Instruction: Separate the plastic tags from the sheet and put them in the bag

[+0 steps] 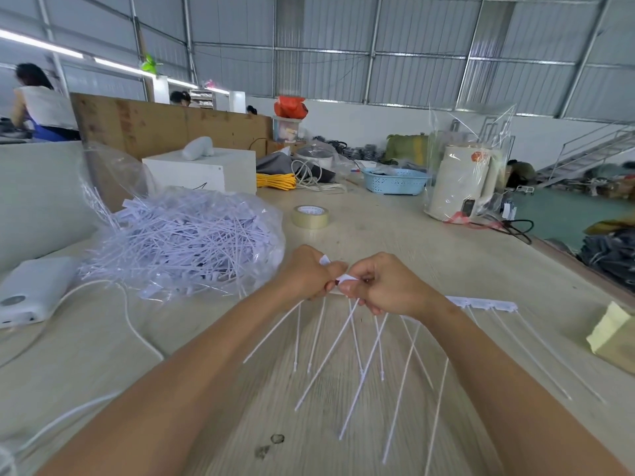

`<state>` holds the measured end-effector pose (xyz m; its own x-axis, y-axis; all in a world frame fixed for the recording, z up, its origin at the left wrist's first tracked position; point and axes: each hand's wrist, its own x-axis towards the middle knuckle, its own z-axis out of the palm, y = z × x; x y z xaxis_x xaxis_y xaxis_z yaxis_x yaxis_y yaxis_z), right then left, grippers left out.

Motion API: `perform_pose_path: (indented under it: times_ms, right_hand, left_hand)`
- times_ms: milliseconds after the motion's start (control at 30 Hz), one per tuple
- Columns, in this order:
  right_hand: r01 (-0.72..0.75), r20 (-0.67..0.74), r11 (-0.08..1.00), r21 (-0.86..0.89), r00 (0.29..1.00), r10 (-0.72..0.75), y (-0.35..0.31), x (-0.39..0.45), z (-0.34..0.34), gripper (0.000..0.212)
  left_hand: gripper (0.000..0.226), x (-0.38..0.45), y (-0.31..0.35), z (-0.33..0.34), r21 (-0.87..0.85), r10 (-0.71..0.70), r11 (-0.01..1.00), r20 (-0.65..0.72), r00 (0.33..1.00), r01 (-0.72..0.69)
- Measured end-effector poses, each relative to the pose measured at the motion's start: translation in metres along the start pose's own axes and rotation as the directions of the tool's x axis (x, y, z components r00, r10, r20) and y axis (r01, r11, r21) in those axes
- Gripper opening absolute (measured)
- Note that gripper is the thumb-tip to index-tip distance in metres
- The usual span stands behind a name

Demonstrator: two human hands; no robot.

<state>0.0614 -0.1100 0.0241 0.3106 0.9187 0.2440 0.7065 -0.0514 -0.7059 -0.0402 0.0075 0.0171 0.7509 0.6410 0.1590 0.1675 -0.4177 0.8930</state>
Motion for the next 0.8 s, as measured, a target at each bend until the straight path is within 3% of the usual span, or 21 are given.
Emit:
perform_pose_path:
  times_ms: [100,233,333,400,500,633,800]
  right_hand:
    - [0.081,0.047,0.985,-0.153,0.996,-0.075,-0.004,0.0,-0.005,0.025]
    - [0.008,0.185,1.0,0.01,0.983,-0.009,-0.004,-0.004,-0.017,0.028]
    - [-0.014,0.287,0.978,0.209,0.957,-0.047,0.003,-0.014,-0.039,0.021]
    - [0.013,0.187,0.904,0.428,0.977,-0.103,0.007,-0.016,-0.054,0.018]
    - [0.039,0.12,0.819,0.573,0.984,-0.131,0.014,-0.009,-0.048,0.018]
    - [-0.02,0.15,0.841,0.54,0.986,-0.073,0.023,-0.003,-0.03,0.018]
    - [0.017,-0.038,0.901,0.433,0.999,0.0,0.018,0.001,-0.016,0.018]
  left_hand:
    - [0.038,-0.004,0.005,-0.008,0.042,0.002,0.999,0.082,0.997,-0.006]
    - [0.033,-0.002,0.011,-0.006,0.123,0.011,0.992,0.134,0.991,-0.028]
    - [0.025,0.005,0.004,-0.021,0.354,0.029,0.935,-0.094,0.995,0.006]
    - [0.029,0.008,-0.005,-0.032,0.153,0.003,0.988,-0.173,0.985,0.023]
    - [0.034,0.002,-0.001,-0.015,-0.222,0.006,0.975,0.002,1.0,-0.006]
    - [0.053,0.002,0.004,0.004,-0.359,-0.05,0.929,0.105,0.993,0.085]
    - [0.071,0.001,-0.007,0.004,-0.409,-0.114,0.893,0.195,0.974,0.187]
